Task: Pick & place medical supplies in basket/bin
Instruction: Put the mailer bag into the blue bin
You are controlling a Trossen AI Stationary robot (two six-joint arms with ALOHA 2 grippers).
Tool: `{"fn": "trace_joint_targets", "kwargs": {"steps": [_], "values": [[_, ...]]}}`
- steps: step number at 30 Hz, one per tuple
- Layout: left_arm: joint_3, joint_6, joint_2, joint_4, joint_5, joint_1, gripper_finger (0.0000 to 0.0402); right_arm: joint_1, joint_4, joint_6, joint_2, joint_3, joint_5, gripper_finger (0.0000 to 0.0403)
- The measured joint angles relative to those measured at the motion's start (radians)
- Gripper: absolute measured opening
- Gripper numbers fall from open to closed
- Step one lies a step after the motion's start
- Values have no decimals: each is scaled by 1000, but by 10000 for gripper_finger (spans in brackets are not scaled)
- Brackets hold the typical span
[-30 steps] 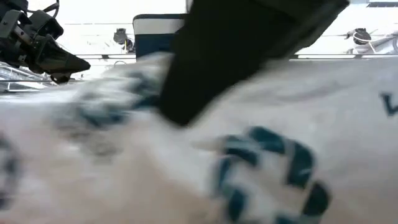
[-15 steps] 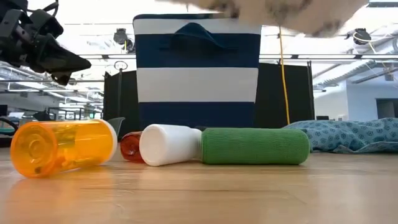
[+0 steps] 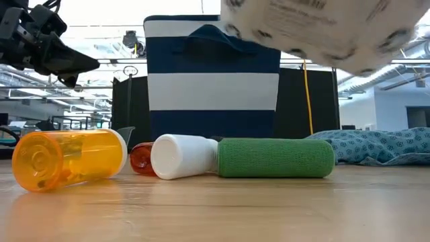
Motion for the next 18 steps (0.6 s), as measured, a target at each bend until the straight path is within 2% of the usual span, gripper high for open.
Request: {"fn": "trace_joint_targets", "kwargs": {"steps": [4, 8, 11, 18], "values": [[0, 4, 0, 0, 0, 0, 33, -62, 133, -123, -134, -122, -29, 0], [0, 88, 0, 42, 1, 0, 33, -143, 289, -276, -201, -147, -135, 0], [0, 152, 0, 86, 1, 0, 33, -212, 309, -322, -218, -92, -257, 0], [0, 240, 0, 137, -25, 0, 33, -356, 160, -372, -205, 94, -301, 0]]}}
